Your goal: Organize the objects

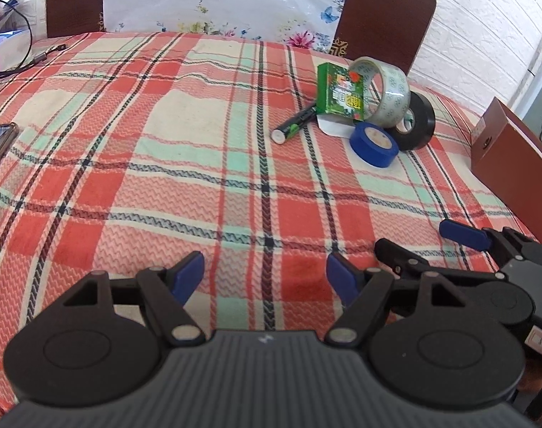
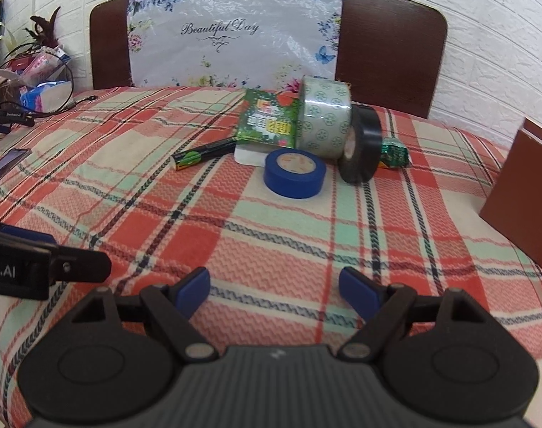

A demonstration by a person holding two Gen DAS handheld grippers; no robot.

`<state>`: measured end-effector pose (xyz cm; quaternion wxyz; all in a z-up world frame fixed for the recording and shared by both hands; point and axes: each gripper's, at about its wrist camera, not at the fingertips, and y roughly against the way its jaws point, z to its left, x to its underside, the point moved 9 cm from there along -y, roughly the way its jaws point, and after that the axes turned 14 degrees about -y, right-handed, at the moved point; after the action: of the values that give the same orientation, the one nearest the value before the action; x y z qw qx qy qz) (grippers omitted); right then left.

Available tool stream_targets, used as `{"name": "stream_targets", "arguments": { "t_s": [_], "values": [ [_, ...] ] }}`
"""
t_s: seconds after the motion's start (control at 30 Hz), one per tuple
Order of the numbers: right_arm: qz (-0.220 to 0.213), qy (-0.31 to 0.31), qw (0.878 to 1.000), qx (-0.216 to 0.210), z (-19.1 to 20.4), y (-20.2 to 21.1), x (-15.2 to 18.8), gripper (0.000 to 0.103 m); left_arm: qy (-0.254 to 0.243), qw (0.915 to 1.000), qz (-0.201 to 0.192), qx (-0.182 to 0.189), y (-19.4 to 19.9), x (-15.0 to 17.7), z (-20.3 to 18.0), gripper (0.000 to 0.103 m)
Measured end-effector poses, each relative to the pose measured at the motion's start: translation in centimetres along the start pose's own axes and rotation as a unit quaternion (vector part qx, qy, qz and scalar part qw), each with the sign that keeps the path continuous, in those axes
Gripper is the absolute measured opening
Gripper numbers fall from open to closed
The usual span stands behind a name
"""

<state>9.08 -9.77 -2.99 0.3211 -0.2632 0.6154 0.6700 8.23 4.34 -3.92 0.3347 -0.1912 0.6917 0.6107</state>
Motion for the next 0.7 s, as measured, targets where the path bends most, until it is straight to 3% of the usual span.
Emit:
{"name": "stream_targets", "arguments": {
  "t_s": [0.7],
  "values": [
    [0.005, 0.046, 0.998, -0.030, 4.7, -2.2, -1.6, 0.083, 0.031, 0.9994, -0.009, -0.013, -0.2, -0.5, 3.7, 0.077]
  ]
}}
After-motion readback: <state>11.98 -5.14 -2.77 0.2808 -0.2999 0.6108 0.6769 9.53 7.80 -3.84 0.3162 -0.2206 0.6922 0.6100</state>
